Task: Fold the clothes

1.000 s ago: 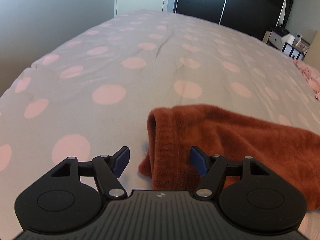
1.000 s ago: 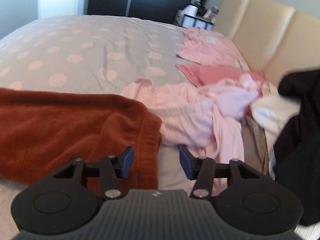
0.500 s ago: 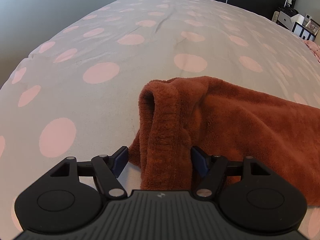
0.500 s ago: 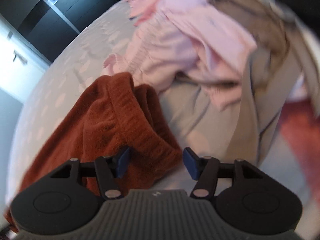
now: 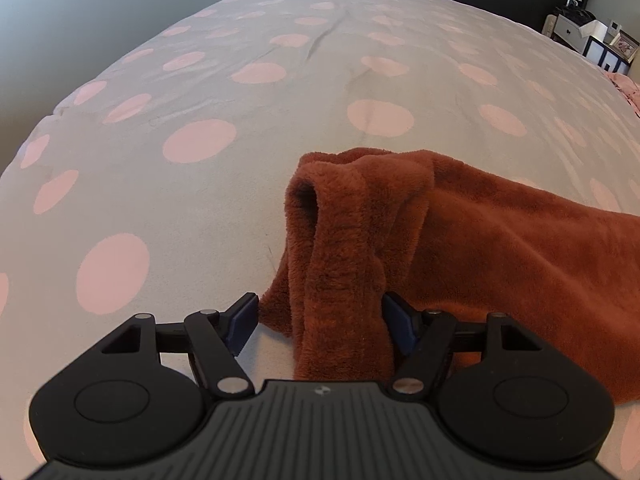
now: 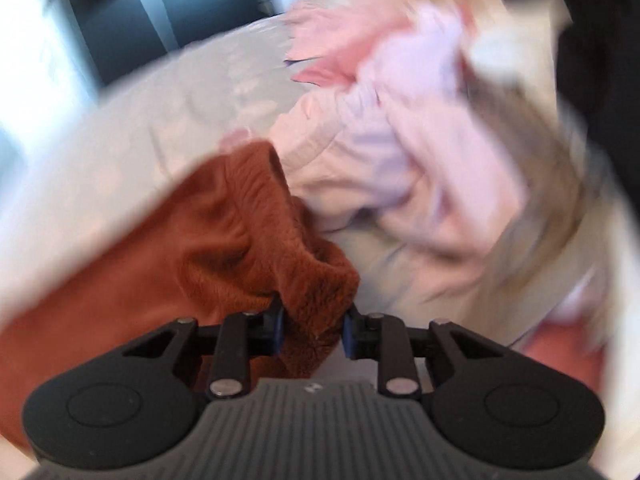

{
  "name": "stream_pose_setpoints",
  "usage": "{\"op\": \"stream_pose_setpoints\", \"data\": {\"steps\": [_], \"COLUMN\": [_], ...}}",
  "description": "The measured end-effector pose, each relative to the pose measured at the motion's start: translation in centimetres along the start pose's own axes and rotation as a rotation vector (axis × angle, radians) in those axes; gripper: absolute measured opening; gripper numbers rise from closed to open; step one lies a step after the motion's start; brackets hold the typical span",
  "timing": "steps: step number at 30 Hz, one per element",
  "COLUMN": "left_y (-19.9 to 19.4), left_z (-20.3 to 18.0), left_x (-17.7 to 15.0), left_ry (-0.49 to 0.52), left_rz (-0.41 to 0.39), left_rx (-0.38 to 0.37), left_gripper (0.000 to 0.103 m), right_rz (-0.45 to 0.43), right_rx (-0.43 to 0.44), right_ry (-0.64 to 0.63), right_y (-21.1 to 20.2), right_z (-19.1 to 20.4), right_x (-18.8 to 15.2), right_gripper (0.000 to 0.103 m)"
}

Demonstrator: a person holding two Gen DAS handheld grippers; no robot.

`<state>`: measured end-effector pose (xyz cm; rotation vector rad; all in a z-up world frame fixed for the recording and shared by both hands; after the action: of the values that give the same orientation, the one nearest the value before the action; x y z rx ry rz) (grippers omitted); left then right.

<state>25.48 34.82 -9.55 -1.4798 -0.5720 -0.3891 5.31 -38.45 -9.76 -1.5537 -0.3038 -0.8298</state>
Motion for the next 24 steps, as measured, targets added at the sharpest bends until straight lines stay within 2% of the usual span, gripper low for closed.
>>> {"op": "stream_pose_setpoints", "data": {"steps": [4,6,7,8,10,13,15,18,21,24], "left_y": [-0.5,-0.9,-1.2,-1.4,-1.9,-2.0,-1.0,0.2,0.8,0.3], "left_z": [-0.2,0.2,0.4,0.6,1.1,1.5,1.4,1.1,1.0,0.8], "left_x": [0.1,0.0,0.0,-0.1,-0.2,-0.8,-1.2,-1.3,-0.2,0.8], "left_ry": [0.014,0.000,-0.009,-0.019,-0.055,-0.096,-0.098,-0.126,-0.148,-0.144], "left_rz": [-0.010,-0.015,-0.017,-0.018,-0.019,-0.006,0.014,0.026,0.036,0.063], "left_rx": [0.000,-0.016,-0.026,-0.036,-0.089,-0.148,-0.131,-0.134,-0.084,-0.051], "left_gripper": [0.066,0.066,0.066,0.066,0.068,0.074,0.074,0.074,0.072,0.061], "right_rz": [0.059,0.076,0.082,0.078,0.065,0.014,-0.032,-0.083,-0.097,-0.104], "right_rx": [-0.063,-0.067,-0.067,-0.074,-0.102,-0.163,-0.191,-0.137,-0.086,-0.054], "right_ry": [-0.129,-0.121,-0.113,-0.116,-0.144,-0.189,-0.202,-0.180,-0.209,-0.275], "right_y": [1.3,1.5,1.5,1.4,0.8,-0.8,-2.1,-3.8,-4.7,-4.9], "right_z": [0.9,0.8,0.9,0.9,1.1,1.7,2.0,2.9,4.7,6.9], "right_x": [-1.2,-1.1,-1.0,-0.9,-0.7,-0.5,-0.2,0.4,0.5,0.4], "right_gripper": [0.030,0.032,0.036,0.044,0.051,0.053,0.053,0.055,0.057,0.057]}}
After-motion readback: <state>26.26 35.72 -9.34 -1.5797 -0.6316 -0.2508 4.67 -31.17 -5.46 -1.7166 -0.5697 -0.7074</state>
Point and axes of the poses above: each gripper's, at about its wrist camera, not at the fingertips, and y roughly the way its jaws point, z to its left, x to its top, the point moved 2 cm from there along y, roughly the way its jaws point, and after that the axes turned 3 degrees about -z, right-handed, at the moved point
